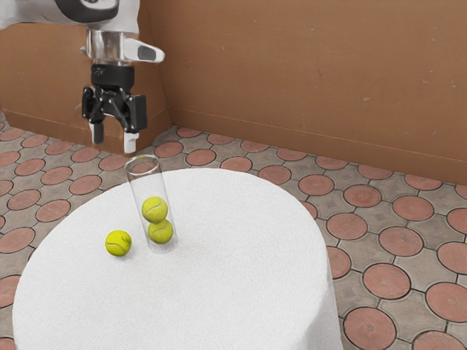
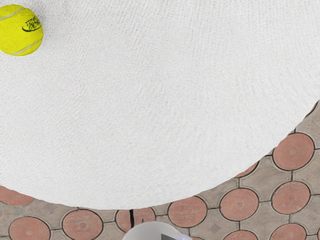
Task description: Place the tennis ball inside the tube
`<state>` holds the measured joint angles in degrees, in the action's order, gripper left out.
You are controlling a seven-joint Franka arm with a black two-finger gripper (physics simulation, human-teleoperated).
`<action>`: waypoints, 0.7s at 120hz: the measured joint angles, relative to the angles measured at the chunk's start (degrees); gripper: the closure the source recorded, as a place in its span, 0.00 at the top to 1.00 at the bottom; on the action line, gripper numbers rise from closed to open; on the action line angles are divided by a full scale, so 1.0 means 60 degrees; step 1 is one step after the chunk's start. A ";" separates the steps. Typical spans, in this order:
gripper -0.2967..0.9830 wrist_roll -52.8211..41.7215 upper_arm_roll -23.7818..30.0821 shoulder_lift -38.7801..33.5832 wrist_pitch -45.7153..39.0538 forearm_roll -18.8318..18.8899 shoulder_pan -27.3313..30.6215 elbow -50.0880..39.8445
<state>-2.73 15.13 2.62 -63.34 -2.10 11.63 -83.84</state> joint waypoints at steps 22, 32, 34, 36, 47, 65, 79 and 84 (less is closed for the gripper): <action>0.77 -0.0217 -0.0498 -0.0992 -0.2803 0.0111 -0.0183 -0.1834; 0.77 -0.0282 -0.0599 -0.2729 -0.4494 0.0119 0.0020 -0.4792; 0.77 -0.0293 -0.0635 -0.2945 -0.4873 0.0115 0.0019 -0.5316; 0.77 -0.0305 -0.0661 -0.3099 -0.5249 0.0111 0.0024 -0.5772; 0.77 -0.0363 -0.0721 -0.3325 -0.7527 0.0090 0.0036 -0.7898; 0.77 -0.0445 -0.0735 -0.3023 -1.1556 0.0077 0.0038 -1.0005; 0.77 -0.0505 -0.0942 -0.2954 -1.4074 0.0074 0.0034 -1.0966; 0.77 -0.0524 -0.1070 -0.2924 -1.4704 0.0073 0.0039 -1.1345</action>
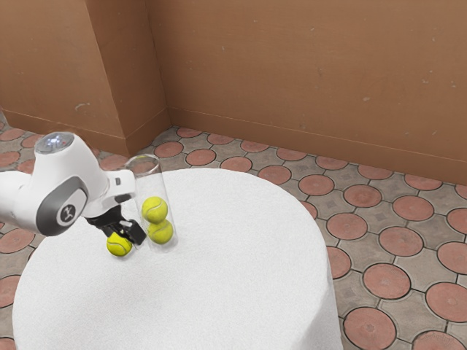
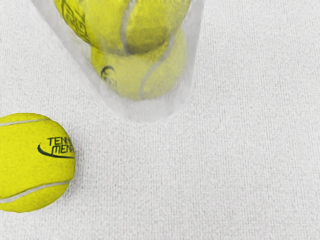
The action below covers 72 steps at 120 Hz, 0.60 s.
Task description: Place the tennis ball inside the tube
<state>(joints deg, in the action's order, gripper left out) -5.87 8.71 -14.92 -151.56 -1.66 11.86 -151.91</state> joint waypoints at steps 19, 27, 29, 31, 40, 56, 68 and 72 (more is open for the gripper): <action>0.77 -0.0062 -0.0234 0.0701 -0.1529 -0.0010 -0.0002 -0.0388; 0.77 -0.0095 -0.0450 0.0809 -0.1885 0.0010 -0.0011 -0.0402; 0.77 -0.0110 -0.0522 0.0820 -0.1950 0.0015 -0.0008 -0.0403; 0.77 -0.0128 -0.0598 0.0829 -0.2008 0.0019 -0.0004 -0.0406; 0.77 -0.0212 -0.0932 0.0957 -0.2193 0.0034 0.0016 -0.0424; 0.77 -0.0357 -0.1197 0.1701 -0.2501 0.0041 0.0026 -0.0217; 0.77 -0.0454 -0.1377 0.2216 -0.2745 0.0044 0.0025 0.0035; 0.77 -0.0486 -0.1404 0.2336 -0.2818 0.0045 0.0060 0.0126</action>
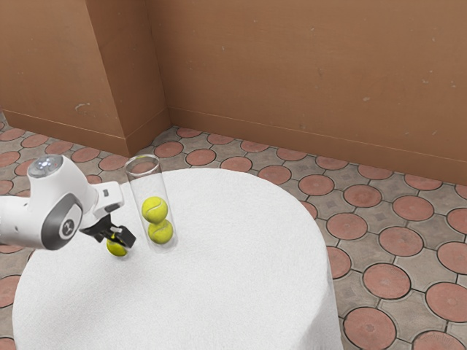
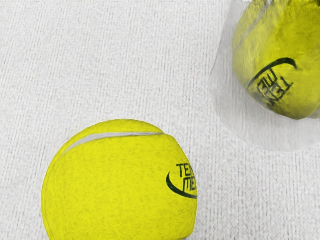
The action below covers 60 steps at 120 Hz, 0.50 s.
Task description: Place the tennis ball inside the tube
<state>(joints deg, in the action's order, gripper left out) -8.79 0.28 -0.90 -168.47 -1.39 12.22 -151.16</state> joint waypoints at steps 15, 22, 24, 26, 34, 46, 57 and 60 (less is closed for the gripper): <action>0.77 -0.0110 -0.0089 0.0531 -0.0221 0.0003 0.0118 0.0257; 0.77 -0.0158 -0.0120 0.0764 -0.0366 0.0002 0.0123 0.0351; 0.77 -0.0171 -0.0124 0.0817 -0.0400 0.0001 0.0112 0.0386; 0.77 -0.0183 -0.0127 0.0871 -0.0432 0.0001 0.0097 0.0418; 0.77 -0.0230 -0.0129 0.1008 -0.0537 -0.0001 0.0026 0.0515; 0.77 -0.0290 -0.0134 0.1229 -0.0641 -0.0003 -0.0016 0.0689; 0.76 -0.0338 -0.0137 0.1403 -0.0702 -0.0010 -0.0015 0.0780; 0.75 -0.0350 -0.0141 0.1449 -0.0716 -0.0011 -0.0017 0.0804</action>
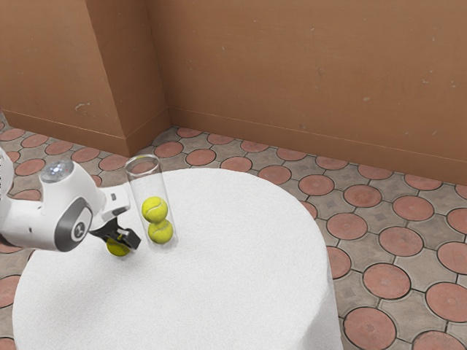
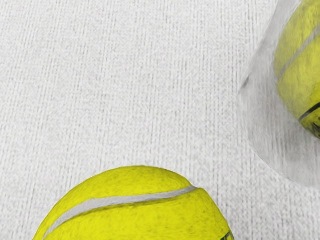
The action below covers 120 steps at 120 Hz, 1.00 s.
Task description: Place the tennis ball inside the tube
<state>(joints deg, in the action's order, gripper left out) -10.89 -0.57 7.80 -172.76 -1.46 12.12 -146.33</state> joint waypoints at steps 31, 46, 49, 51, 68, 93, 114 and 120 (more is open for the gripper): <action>0.60 -0.0100 -0.0125 0.0112 -0.0077 -0.0004 0.0001 0.0040; 0.56 -0.0133 -0.0140 0.0112 -0.0090 -0.0035 -0.0001 0.0040; 0.55 -0.0138 -0.0141 0.0103 -0.0092 -0.0038 -0.0001 0.0040; 0.55 -0.0142 -0.0142 0.0094 -0.0092 -0.0040 -0.0001 0.0040; 0.51 -0.0168 -0.0146 -0.0012 -0.0057 -0.0039 -0.0005 0.0029; 0.51 -0.0198 -0.0271 -0.1115 0.0476 -0.0012 -0.0001 -0.0074; 0.50 -0.0186 -0.0254 -0.3293 0.1794 0.0028 0.0002 -0.0301; 0.50 -0.0167 -0.0254 -0.3961 0.2312 0.0040 -0.0011 -0.0309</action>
<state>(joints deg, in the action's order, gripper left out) -11.89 -2.09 -15.97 -158.89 -1.21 12.06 -148.18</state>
